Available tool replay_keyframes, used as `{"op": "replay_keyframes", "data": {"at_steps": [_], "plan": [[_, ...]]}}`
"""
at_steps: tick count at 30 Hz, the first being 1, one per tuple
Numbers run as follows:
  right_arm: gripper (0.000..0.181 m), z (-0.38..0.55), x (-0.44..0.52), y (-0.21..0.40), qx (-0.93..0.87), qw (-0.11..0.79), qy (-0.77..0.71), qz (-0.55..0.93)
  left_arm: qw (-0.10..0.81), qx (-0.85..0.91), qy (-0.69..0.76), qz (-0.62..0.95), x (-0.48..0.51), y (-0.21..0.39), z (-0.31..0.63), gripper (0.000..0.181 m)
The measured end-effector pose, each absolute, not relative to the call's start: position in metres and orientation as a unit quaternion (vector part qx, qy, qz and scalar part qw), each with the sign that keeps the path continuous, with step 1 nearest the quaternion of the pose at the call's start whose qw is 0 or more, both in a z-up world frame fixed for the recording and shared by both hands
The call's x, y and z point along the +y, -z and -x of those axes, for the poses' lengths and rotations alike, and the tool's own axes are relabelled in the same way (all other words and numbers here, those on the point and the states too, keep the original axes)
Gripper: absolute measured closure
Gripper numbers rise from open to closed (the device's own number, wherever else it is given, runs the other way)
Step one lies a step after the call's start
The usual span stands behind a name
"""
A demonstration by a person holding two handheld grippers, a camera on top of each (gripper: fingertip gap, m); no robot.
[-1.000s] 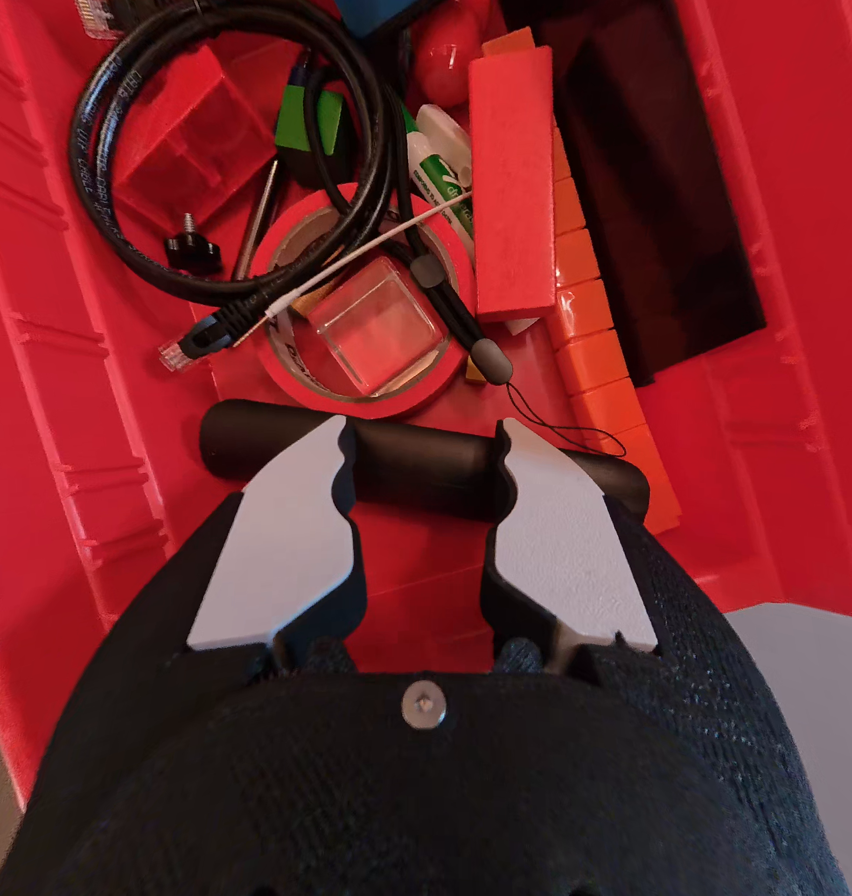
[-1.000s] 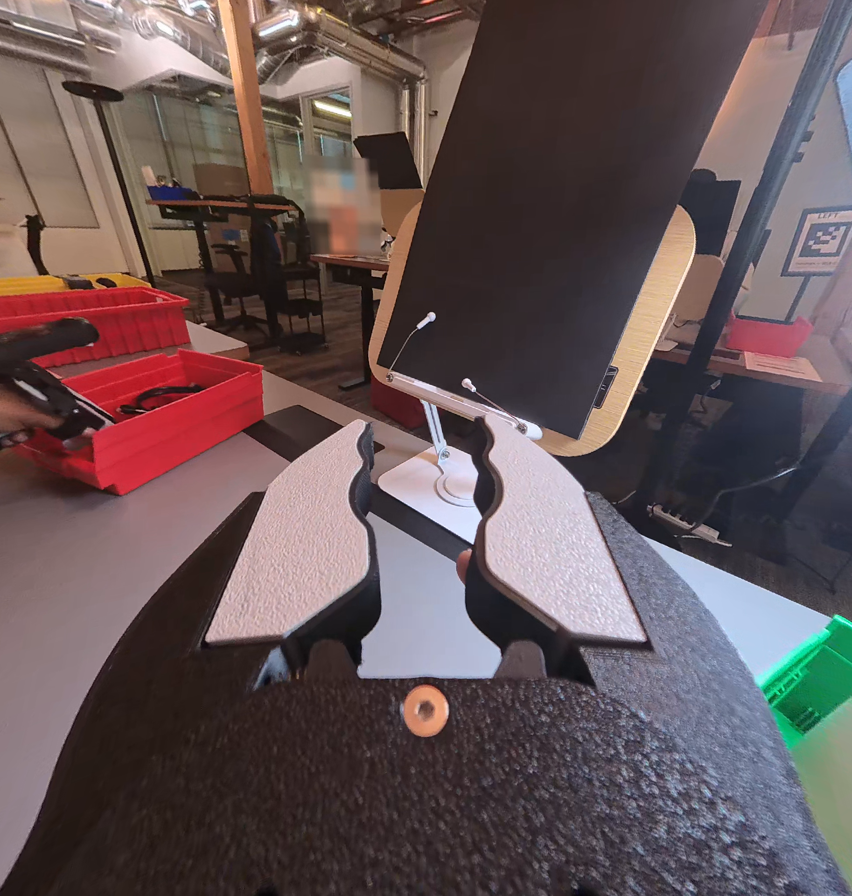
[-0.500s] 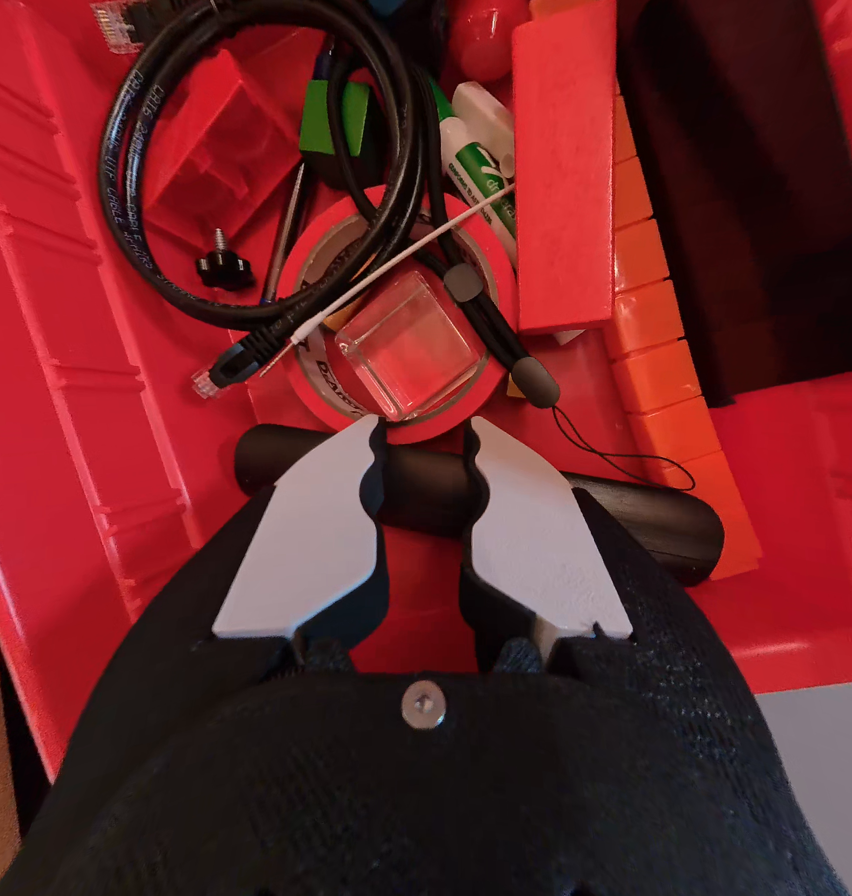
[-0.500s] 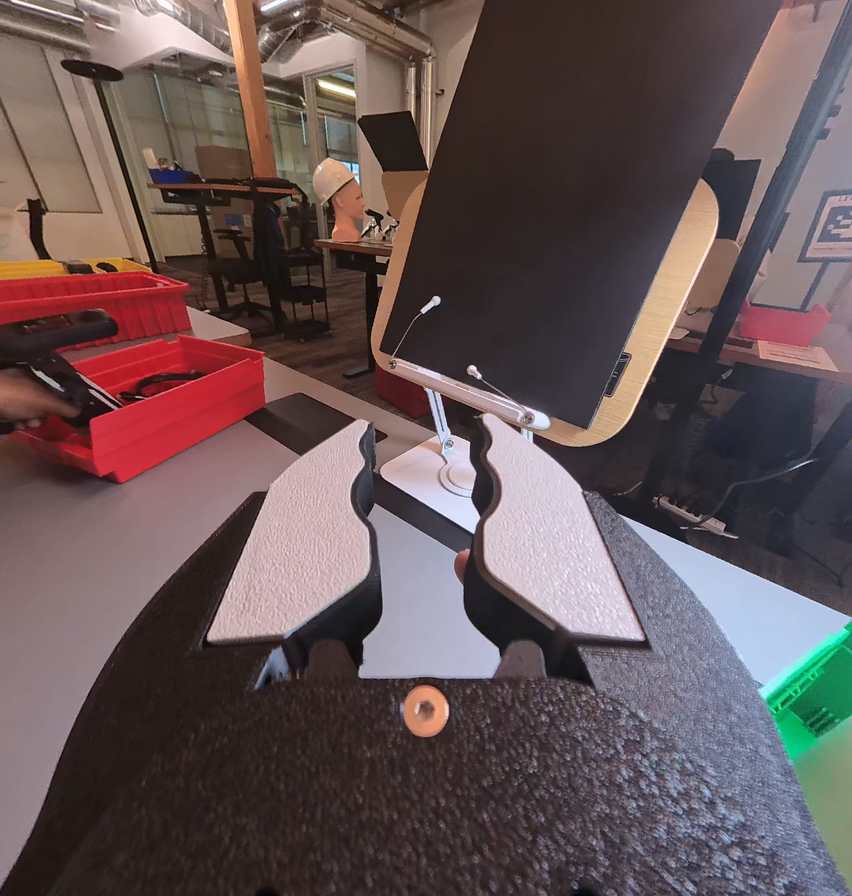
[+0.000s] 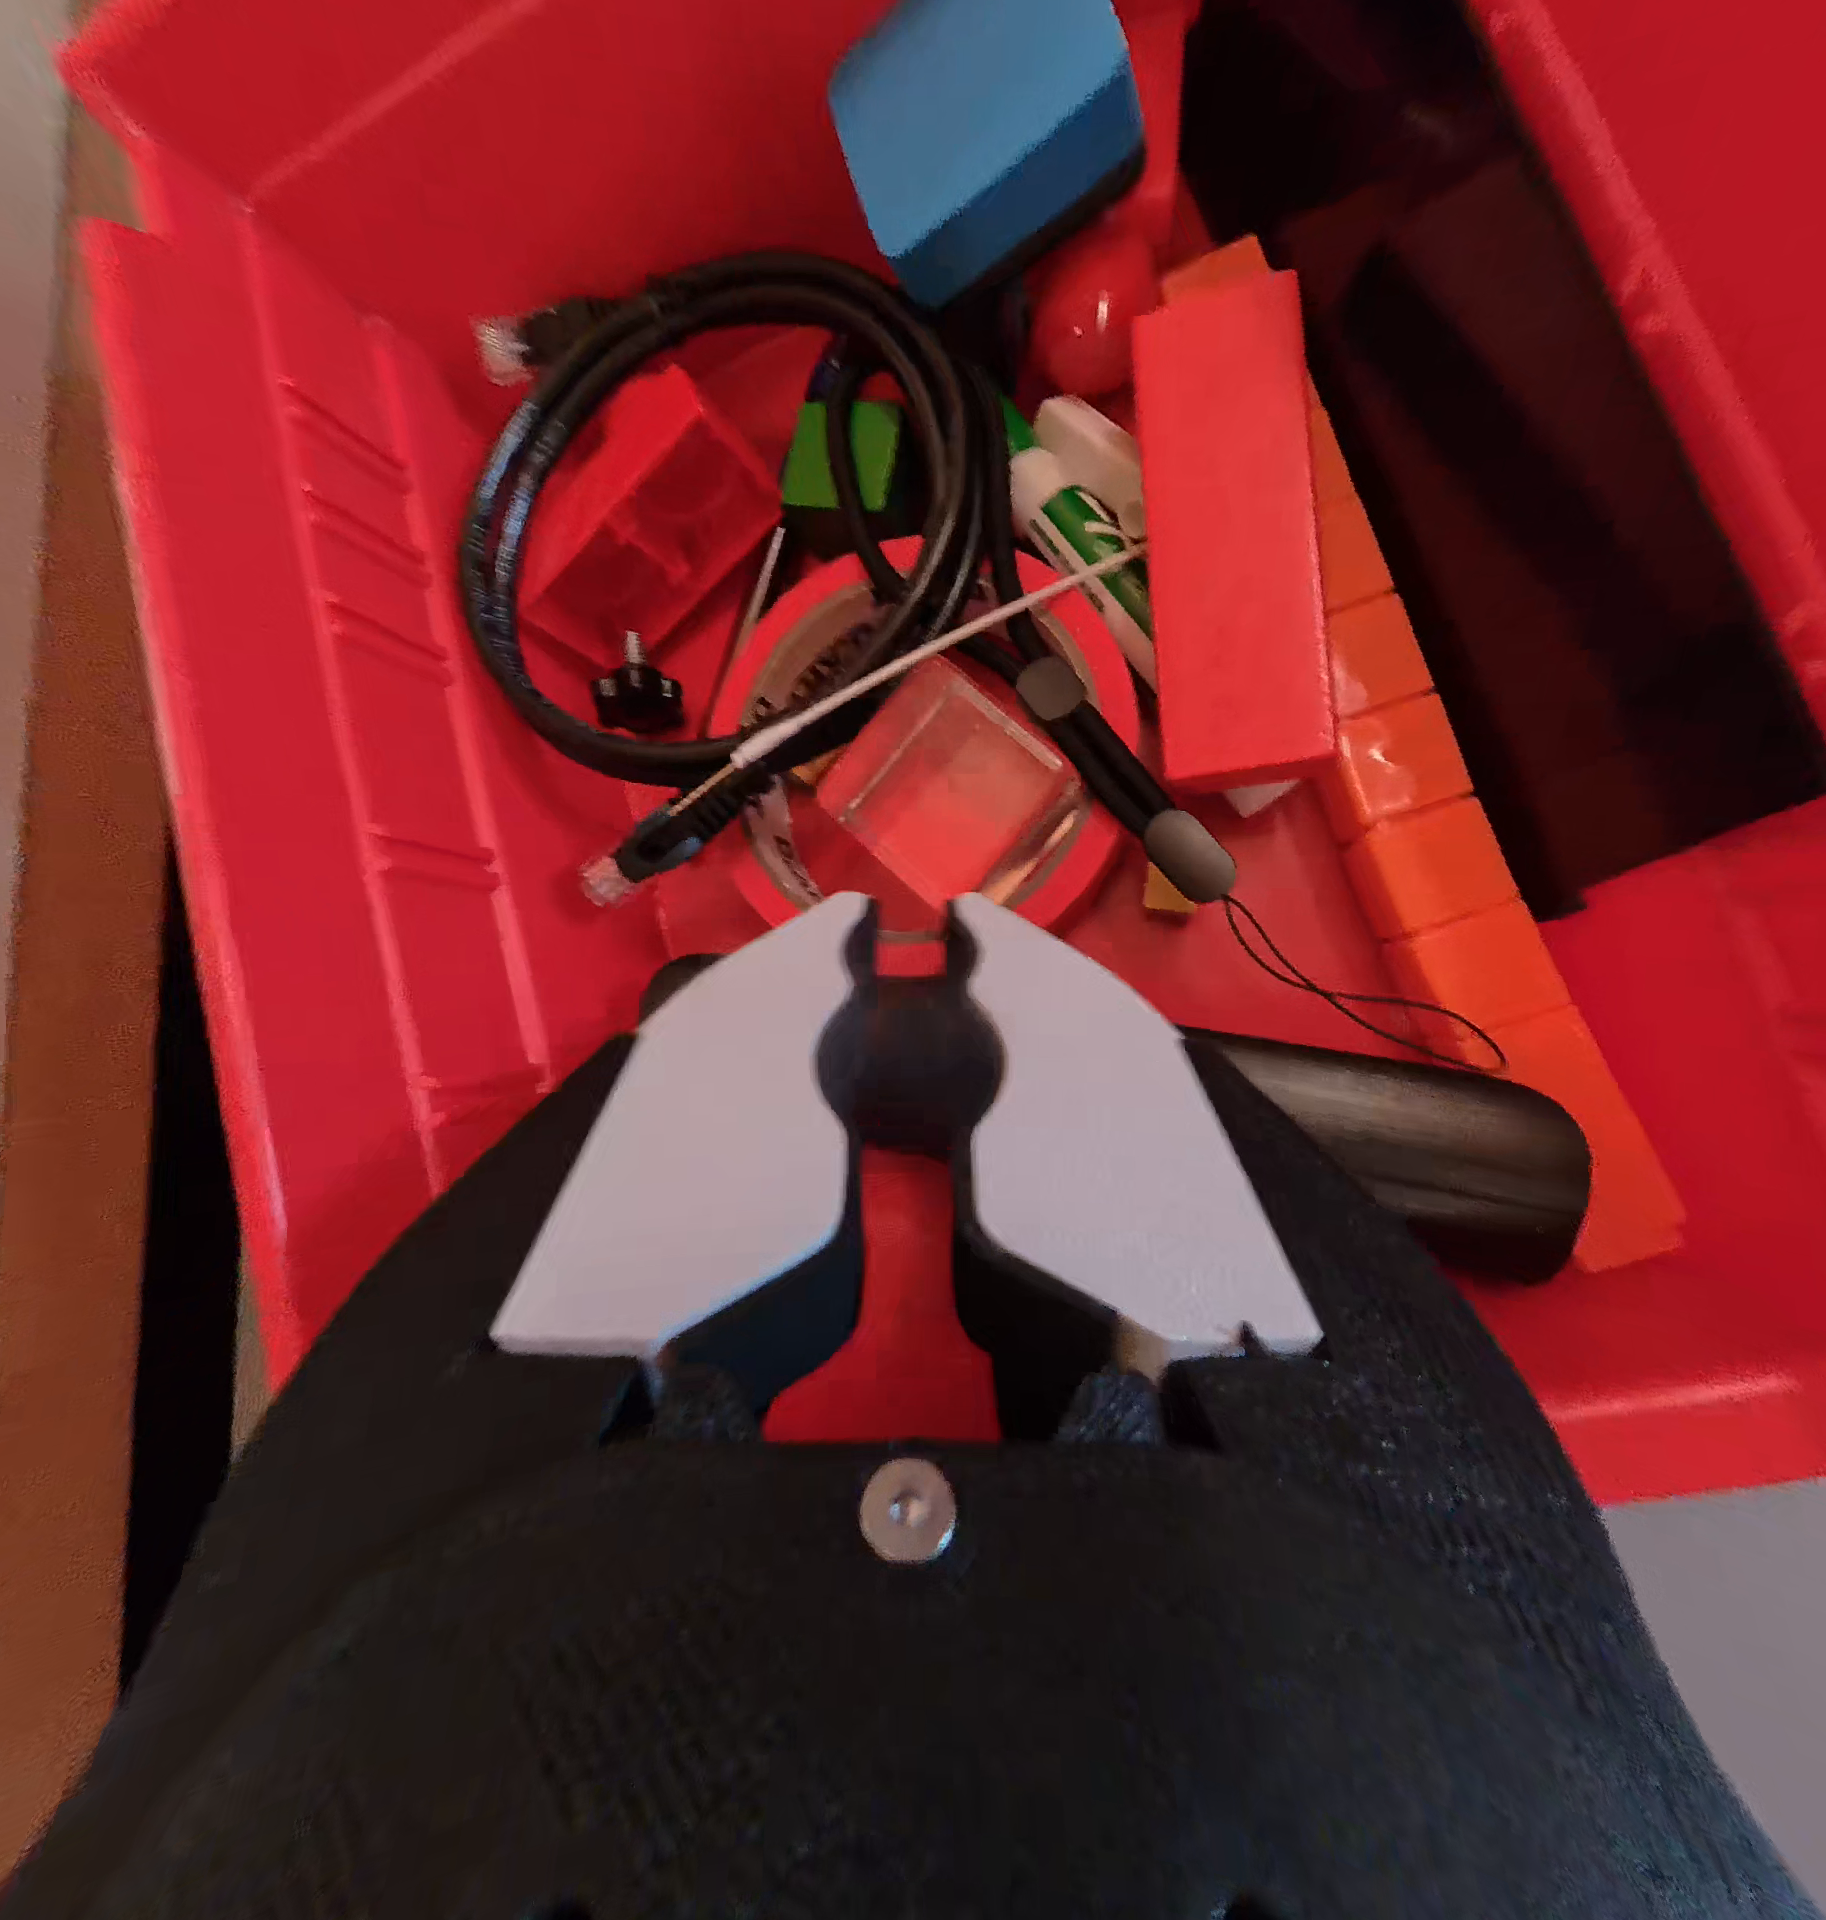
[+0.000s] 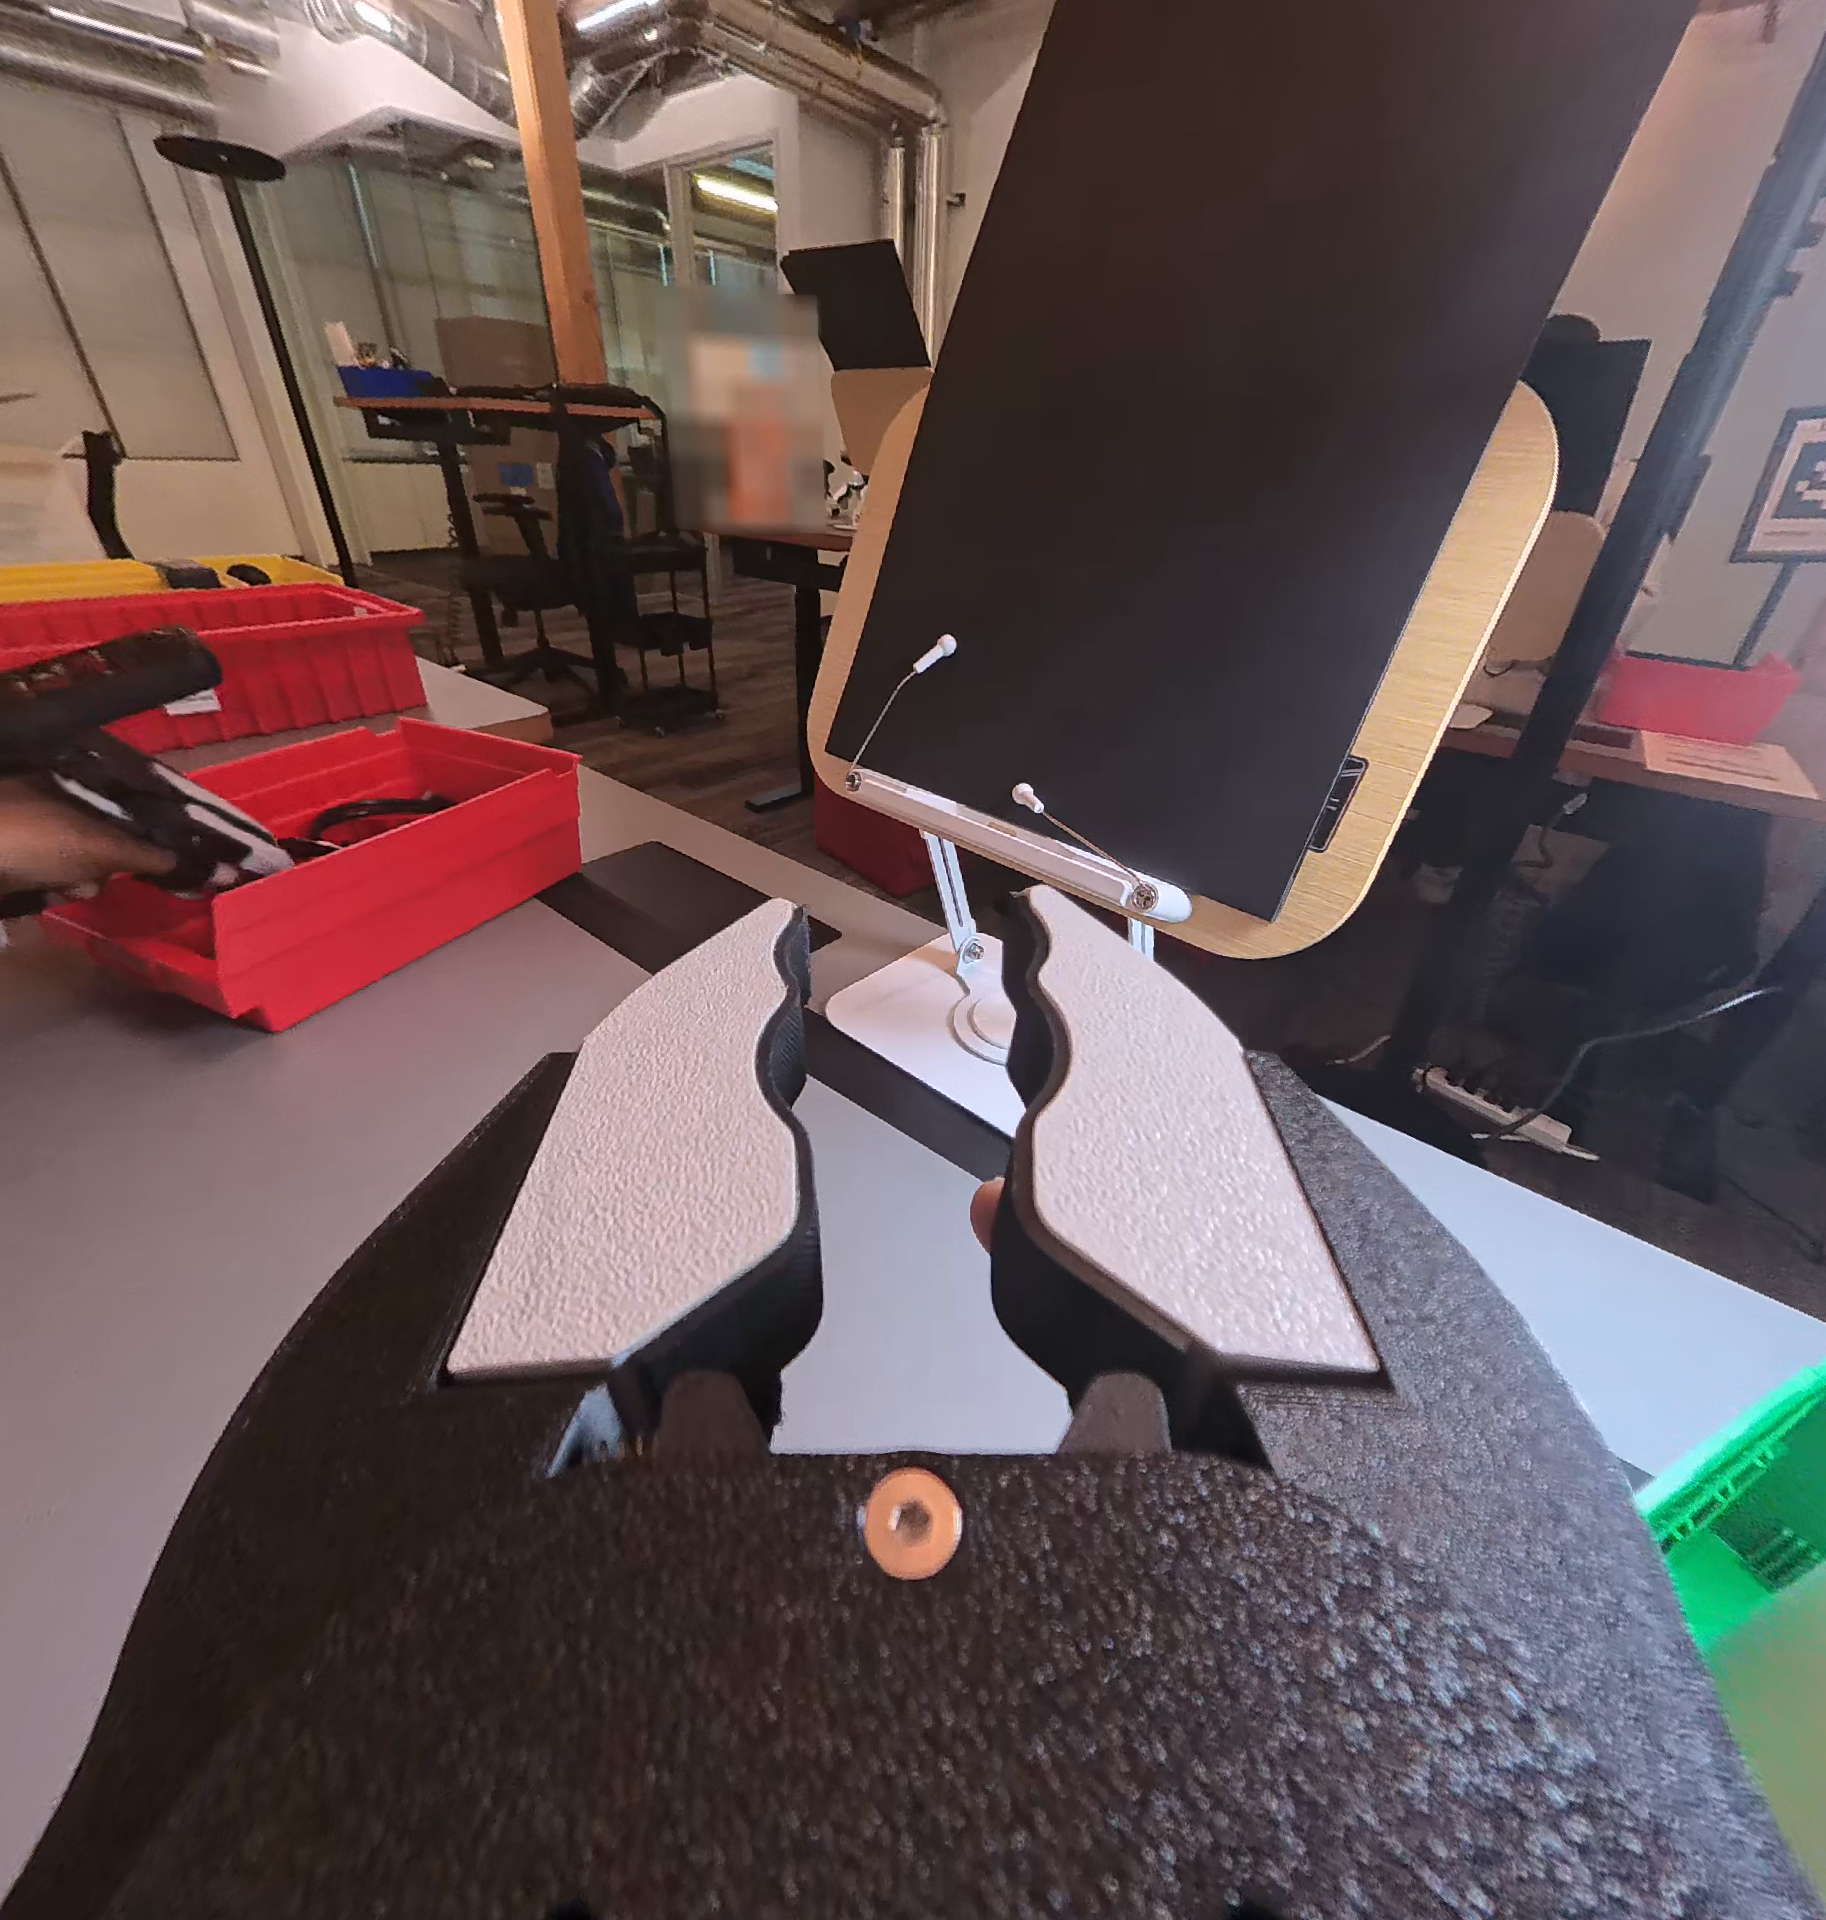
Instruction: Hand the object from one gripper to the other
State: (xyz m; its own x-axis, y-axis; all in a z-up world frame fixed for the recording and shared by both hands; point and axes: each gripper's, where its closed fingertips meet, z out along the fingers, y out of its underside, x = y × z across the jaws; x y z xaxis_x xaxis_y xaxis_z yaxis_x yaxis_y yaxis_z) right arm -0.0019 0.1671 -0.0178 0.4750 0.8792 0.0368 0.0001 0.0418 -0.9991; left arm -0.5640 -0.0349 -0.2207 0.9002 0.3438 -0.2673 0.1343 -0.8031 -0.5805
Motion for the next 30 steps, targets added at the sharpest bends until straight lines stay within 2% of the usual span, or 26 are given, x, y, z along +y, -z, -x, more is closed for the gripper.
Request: {"op": "replay_keyframes", "data": {"at_steps": [1,2,4,11,14,17,29,30], "plan": [[0.146,0.003,0.167,0.018,-0.371,0.619,-0.355,0.595,0.281,-0.134,-0.190,0.931,-0.035,0.222,0.567,0.150],[0.146,0.004,0.167,0.019,-0.372,0.618,-0.355,0.595,0.274,-0.141,-0.192,0.932,-0.033,0.225,0.569,0.137],[0.146,0.006,0.166,0.021,-0.375,0.616,-0.354,0.595,0.270,-0.141,-0.191,0.933,-0.028,0.233,0.571,0.124],[0.146,0.011,0.169,0.030,-0.381,0.605,-0.354,0.603,0.260,-0.136,-0.133,0.947,-0.020,0.239,0.564,0.141],[0.146,0.010,0.172,0.033,-0.379,0.602,-0.355,0.607,0.257,-0.144,-0.088,0.952,-0.022,0.241,0.563,0.139],[0.146,0.008,0.176,0.035,-0.373,0.599,-0.358,0.611,0.258,-0.156,-0.068,0.951,-0.027,0.243,0.566,0.126],[0.146,0.005,0.179,0.038,-0.361,0.587,-0.380,0.617,0.231,-0.123,-0.095,0.961,-0.037,0.249,0.564,0.133],[0.146,0.005,0.179,0.039,-0.360,0.585,-0.382,0.618,0.231,-0.116,-0.093,0.961,-0.037,0.248,0.563,0.138]]}}
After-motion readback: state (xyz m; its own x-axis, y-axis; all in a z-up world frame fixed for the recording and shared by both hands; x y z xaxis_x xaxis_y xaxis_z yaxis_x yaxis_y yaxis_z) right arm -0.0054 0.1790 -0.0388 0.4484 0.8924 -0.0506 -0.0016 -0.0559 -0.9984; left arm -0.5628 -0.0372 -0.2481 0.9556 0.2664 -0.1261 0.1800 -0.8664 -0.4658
